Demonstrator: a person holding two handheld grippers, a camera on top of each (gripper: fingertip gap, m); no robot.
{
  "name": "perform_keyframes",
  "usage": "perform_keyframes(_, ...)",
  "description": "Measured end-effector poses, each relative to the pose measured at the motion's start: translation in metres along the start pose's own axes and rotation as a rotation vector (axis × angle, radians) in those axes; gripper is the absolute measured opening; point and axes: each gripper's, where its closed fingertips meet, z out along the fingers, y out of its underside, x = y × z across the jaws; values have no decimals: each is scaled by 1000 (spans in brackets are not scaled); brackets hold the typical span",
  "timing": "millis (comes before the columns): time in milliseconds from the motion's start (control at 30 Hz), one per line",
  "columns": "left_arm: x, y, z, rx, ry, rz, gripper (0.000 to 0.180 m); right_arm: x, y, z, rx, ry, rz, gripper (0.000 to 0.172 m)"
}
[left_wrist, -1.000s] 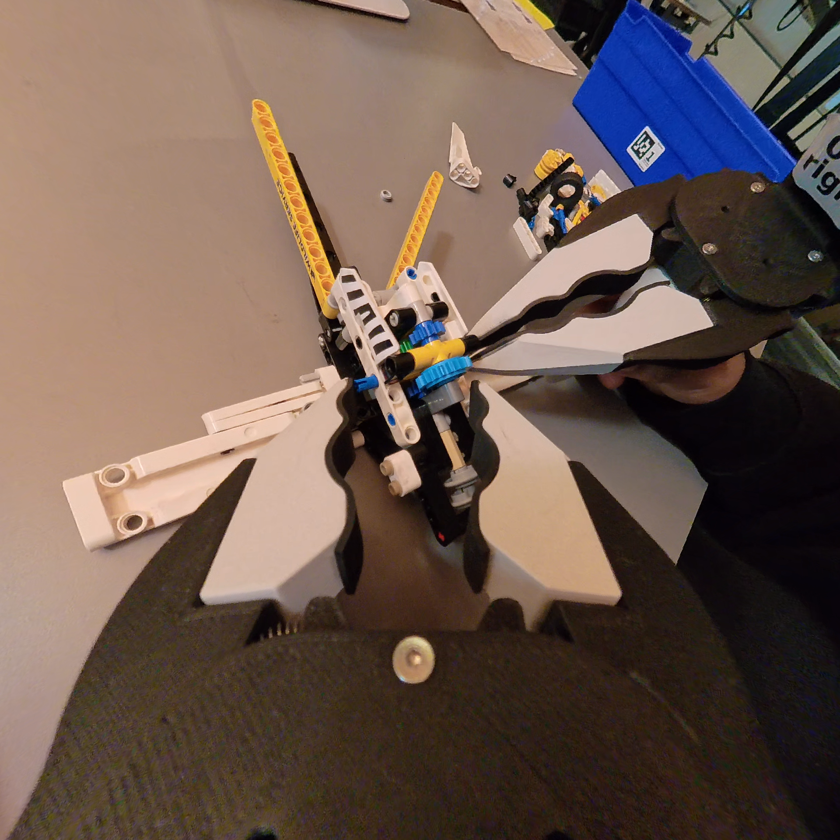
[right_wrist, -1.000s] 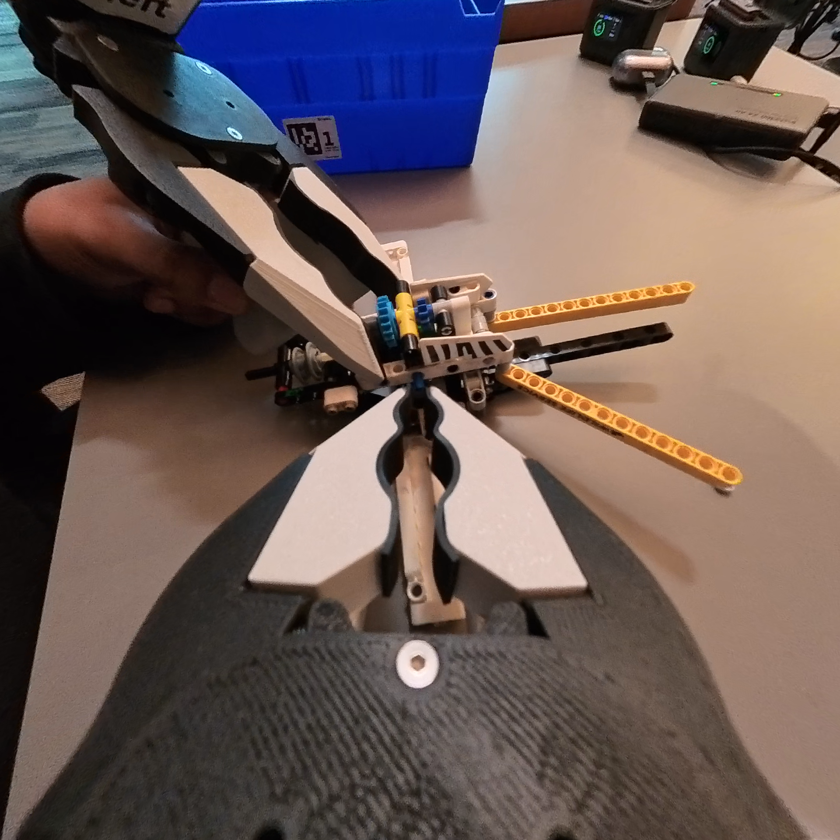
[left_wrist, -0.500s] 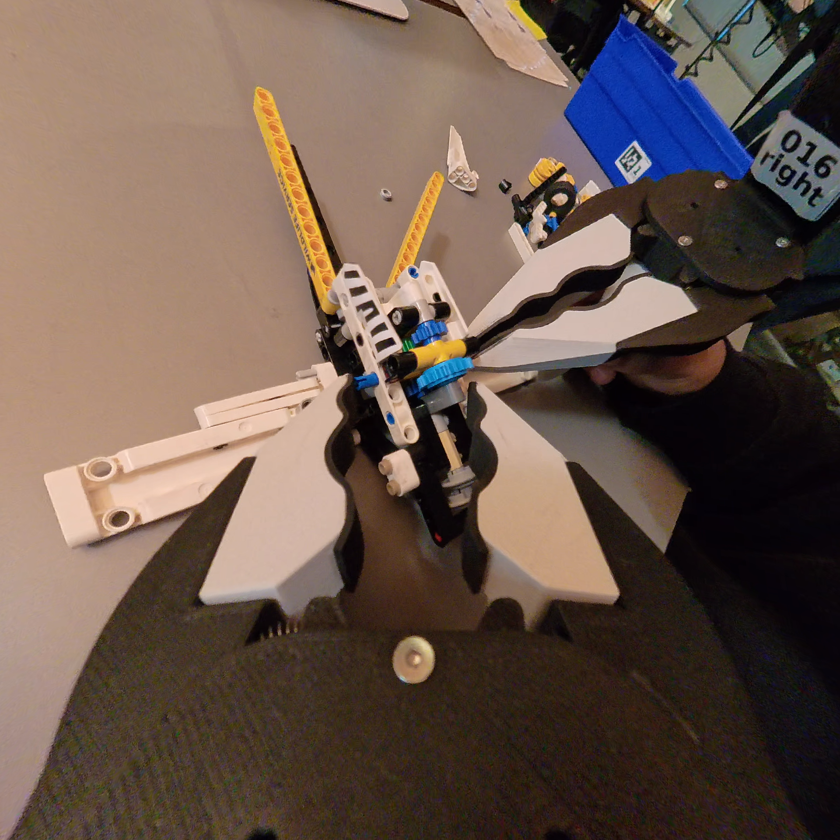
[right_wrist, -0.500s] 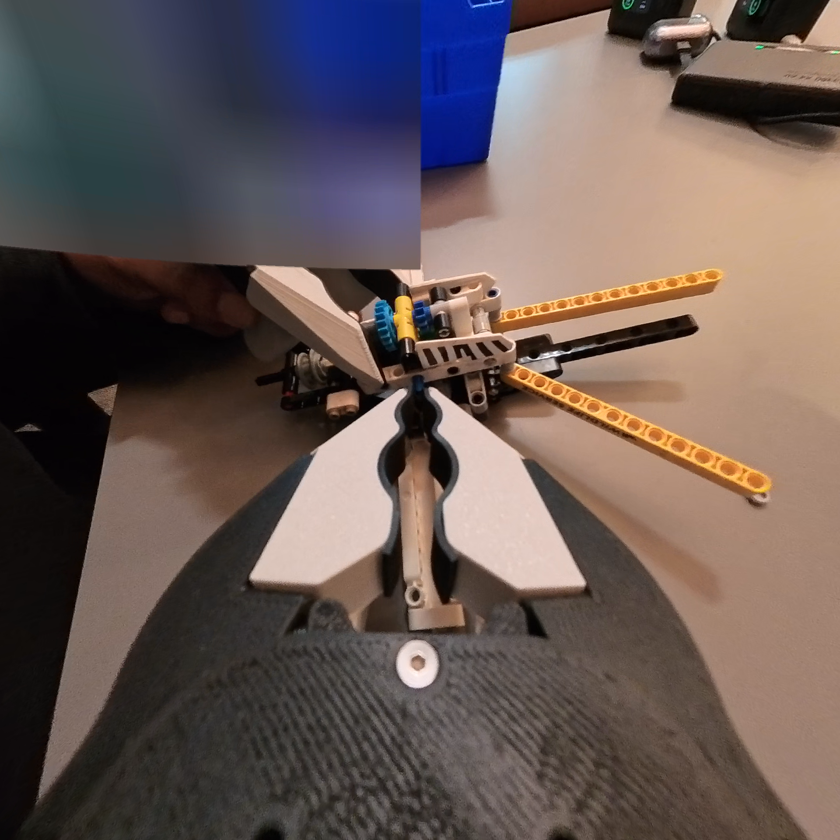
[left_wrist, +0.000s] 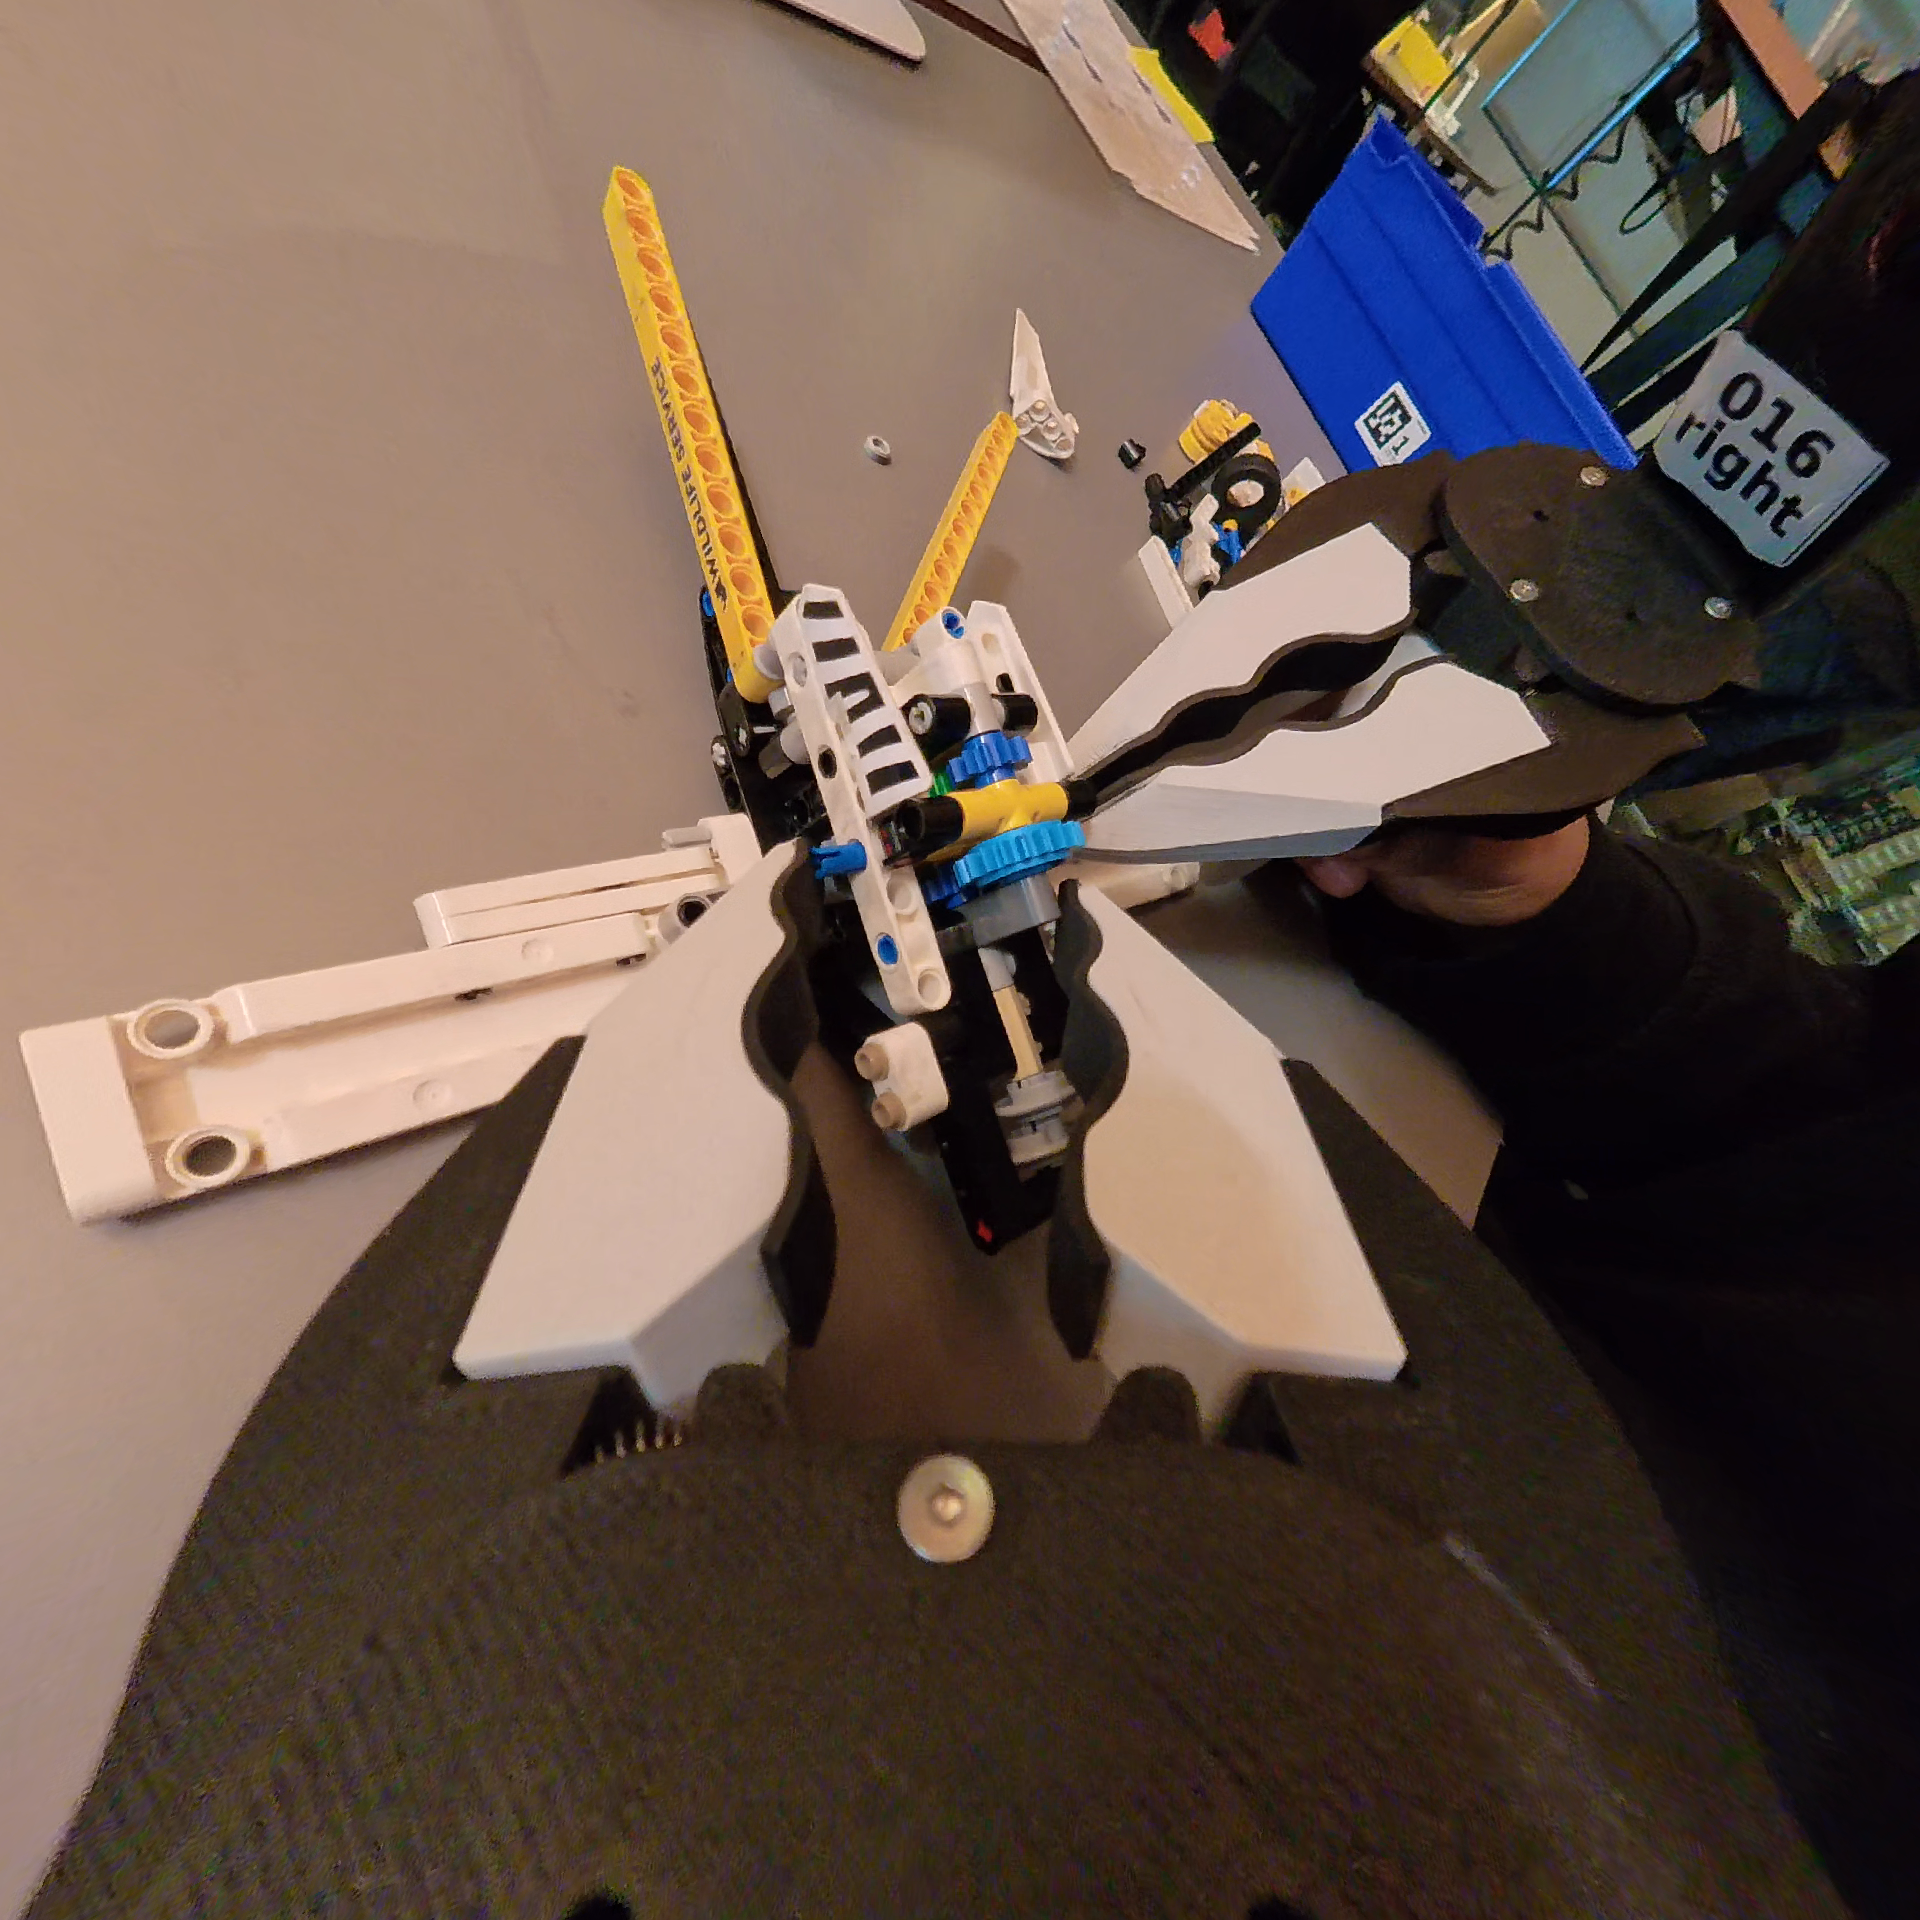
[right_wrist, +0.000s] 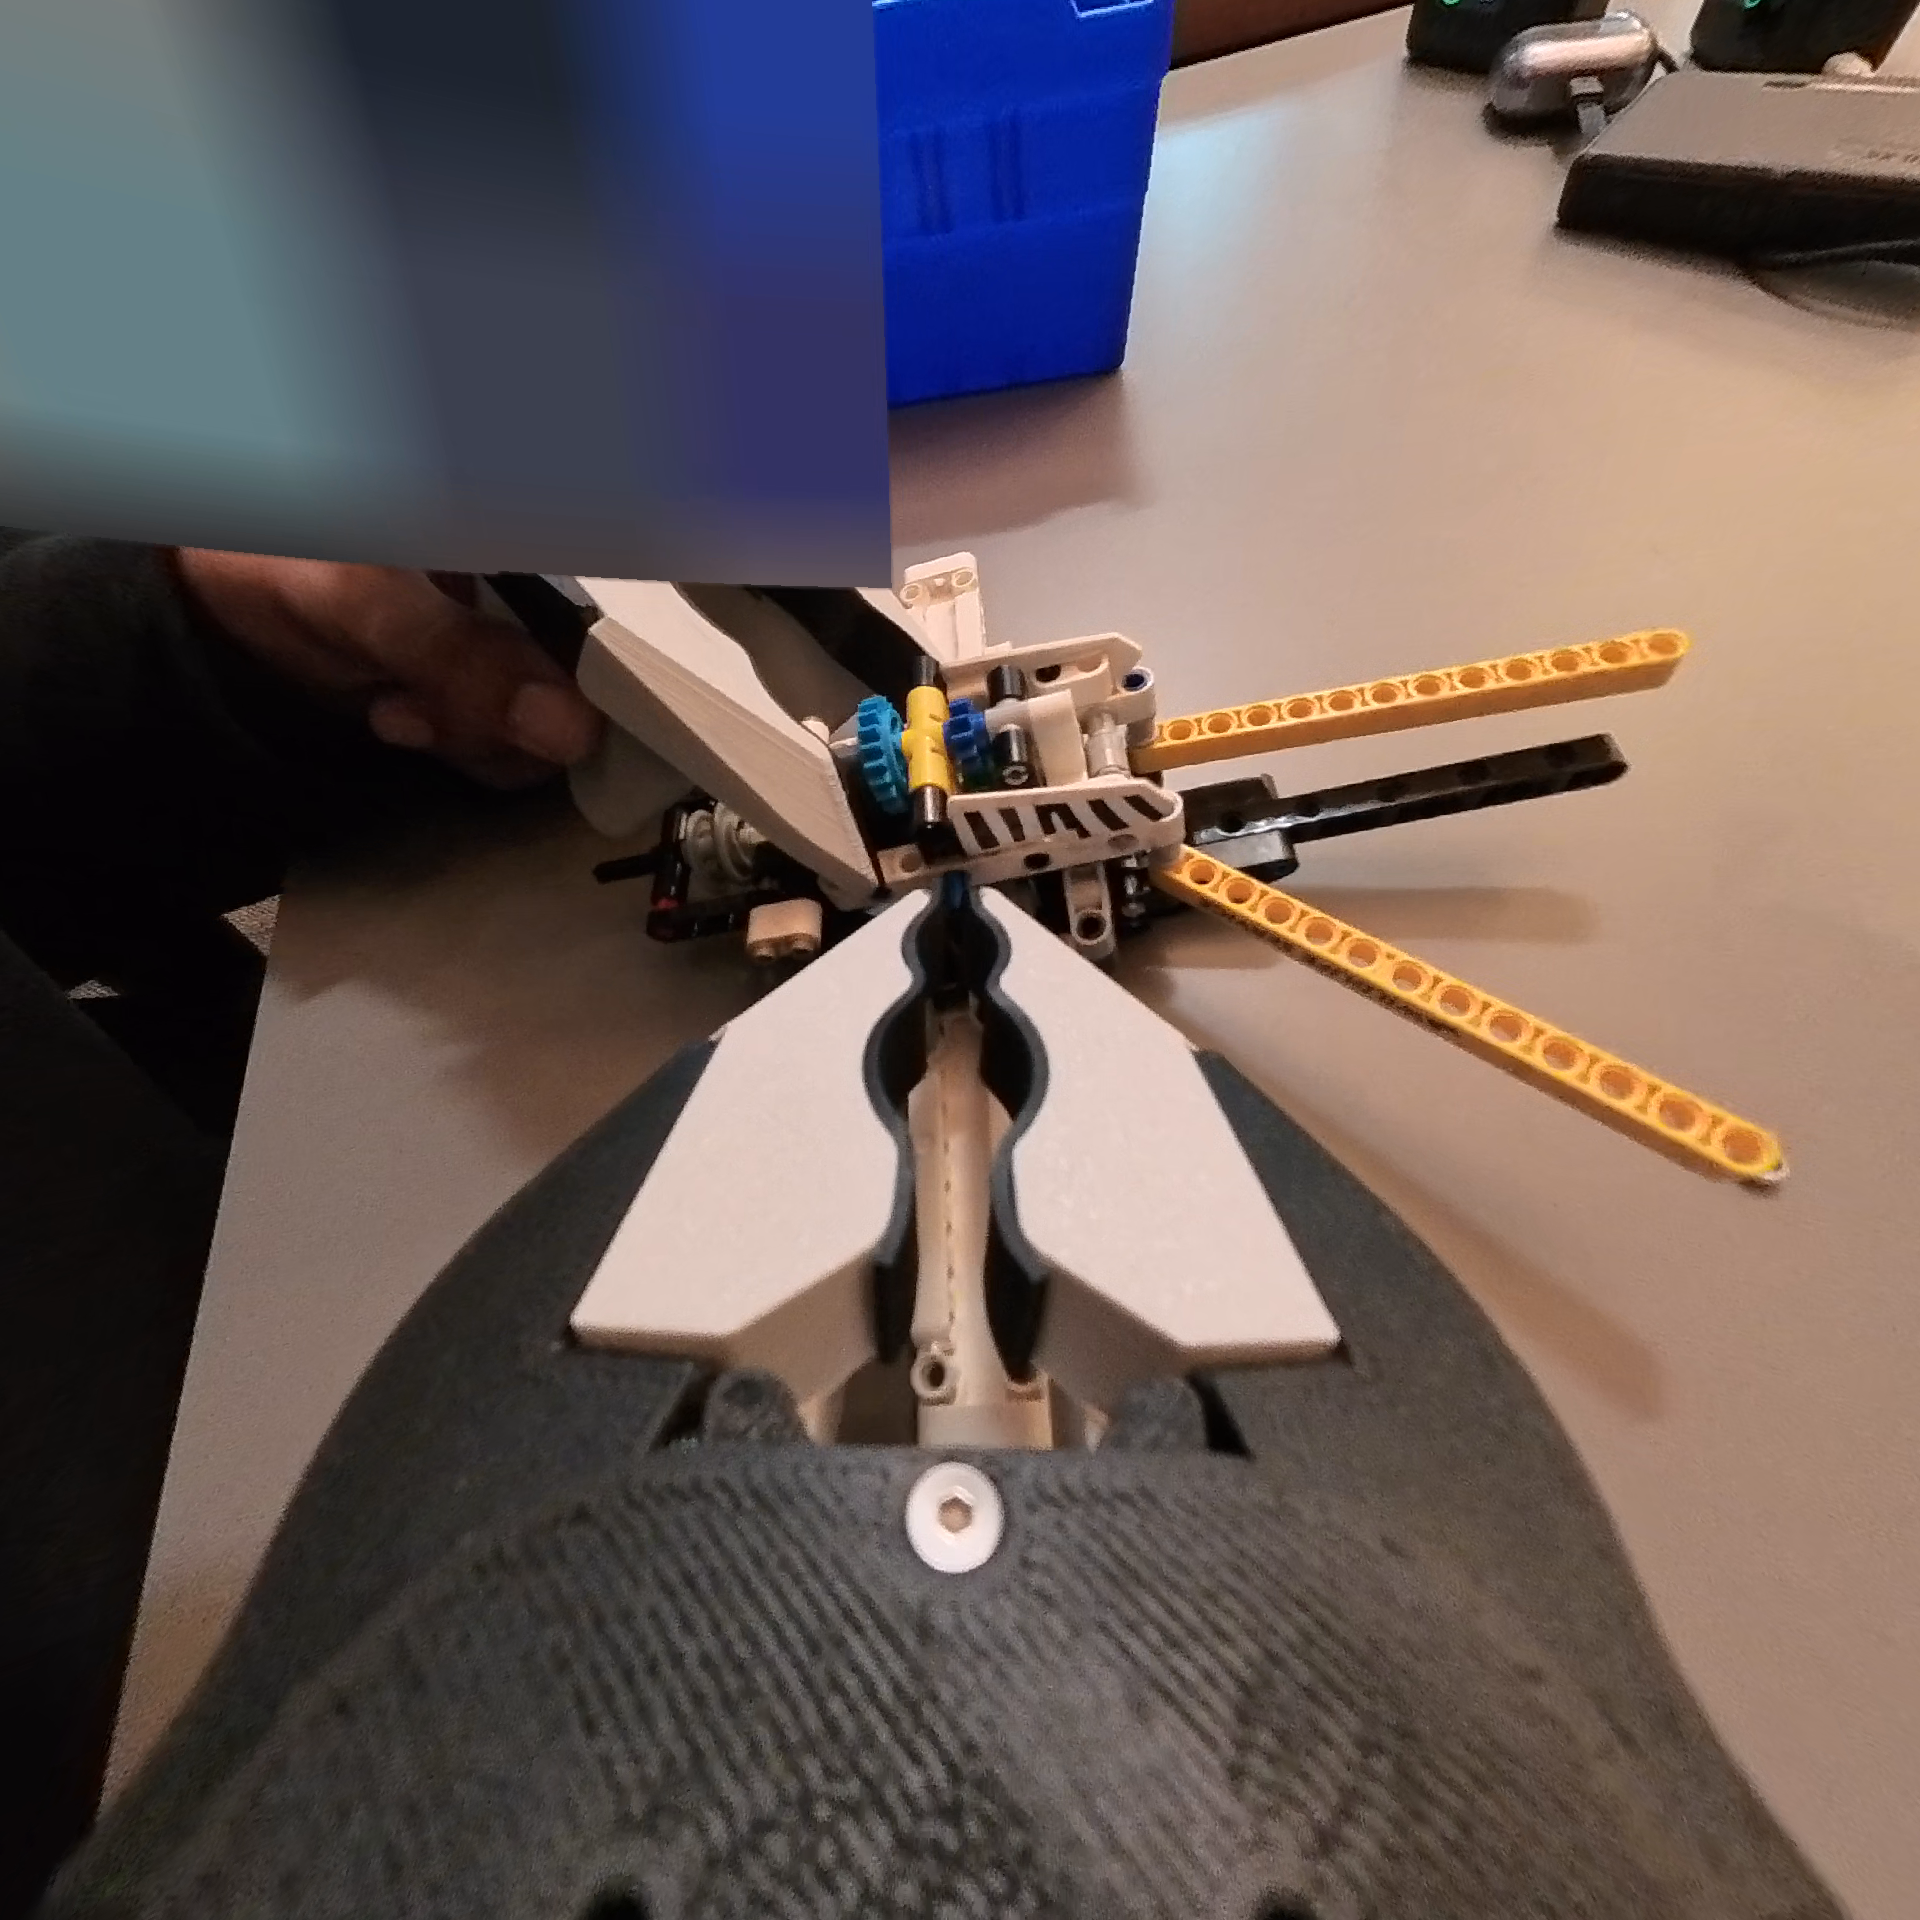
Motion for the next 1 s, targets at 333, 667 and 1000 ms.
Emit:
perform_keyframes(333,-5,-3,-5,27,-56,13,47,-3,-3,6,4,8,-37,0)
perform_keyframes(667,-7,11,-21,-79,-139,158,53,-9,-3,2,-36,58,-198,19)
perform_keyframes(1000,-4,14,-23,-91,-68,228,52,-8,-16,-2,-264,-77,-1124,47)
